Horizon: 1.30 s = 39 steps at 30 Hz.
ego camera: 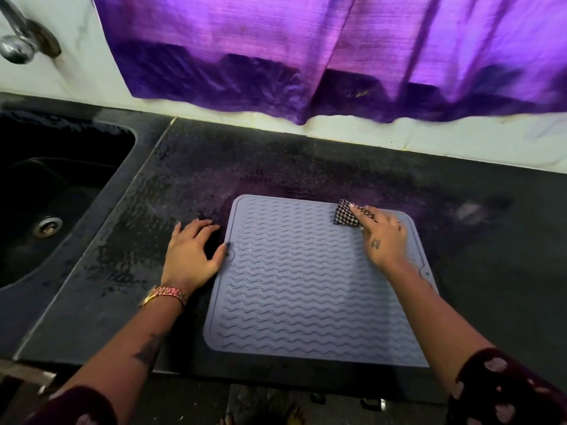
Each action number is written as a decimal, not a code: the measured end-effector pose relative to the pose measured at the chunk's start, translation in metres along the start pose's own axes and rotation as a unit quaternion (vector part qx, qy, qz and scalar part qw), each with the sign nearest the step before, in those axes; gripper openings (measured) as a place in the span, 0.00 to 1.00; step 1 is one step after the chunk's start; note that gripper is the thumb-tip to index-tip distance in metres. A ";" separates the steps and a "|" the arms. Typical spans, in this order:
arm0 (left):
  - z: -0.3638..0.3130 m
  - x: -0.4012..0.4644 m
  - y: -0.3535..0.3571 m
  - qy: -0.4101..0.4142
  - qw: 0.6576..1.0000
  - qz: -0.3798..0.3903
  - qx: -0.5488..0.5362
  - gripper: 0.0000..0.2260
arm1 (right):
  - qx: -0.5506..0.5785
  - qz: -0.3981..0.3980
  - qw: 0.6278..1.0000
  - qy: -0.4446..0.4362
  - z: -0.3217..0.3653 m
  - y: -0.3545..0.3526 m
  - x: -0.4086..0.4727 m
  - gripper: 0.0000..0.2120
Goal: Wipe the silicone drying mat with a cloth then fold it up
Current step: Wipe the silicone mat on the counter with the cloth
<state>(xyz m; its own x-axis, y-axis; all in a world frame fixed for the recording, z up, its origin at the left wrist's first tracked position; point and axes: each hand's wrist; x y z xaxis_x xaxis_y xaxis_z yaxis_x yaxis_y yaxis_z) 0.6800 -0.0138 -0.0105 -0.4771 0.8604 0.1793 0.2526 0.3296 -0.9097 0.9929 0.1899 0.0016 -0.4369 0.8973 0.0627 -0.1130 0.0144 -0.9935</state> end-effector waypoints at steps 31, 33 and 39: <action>0.000 0.000 0.001 0.013 1.000 -0.001 0.012 0.27 | 0.125 -0.056 0.990 -0.044 0.026 -0.014 -0.110 0.22; 0.001 0.001 0.002 0.013 1.000 -0.003 0.011 0.27 | 0.107 -0.088 0.989 -0.058 0.031 -0.005 -0.141 0.25; -0.001 -0.001 0.001 0.020 1.000 0.003 0.020 0.29 | 0.112 -0.066 0.991 -0.042 0.039 -0.005 -0.149 0.24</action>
<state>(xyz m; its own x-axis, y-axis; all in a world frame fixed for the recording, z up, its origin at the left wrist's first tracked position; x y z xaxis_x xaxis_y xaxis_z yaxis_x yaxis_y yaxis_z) 0.6816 -0.0142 -0.0108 -0.4420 0.8773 0.1872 0.2209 0.3087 -0.9252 1.0232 0.0388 0.0010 -0.4761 0.8545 0.2079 -0.3652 0.0229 -0.9306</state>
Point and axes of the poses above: each hand's wrist, its own x-axis towards the middle knuckle, its own y-axis out of the palm, z = x × y, and after that the axes turned 6 degrees about -y, right-handed
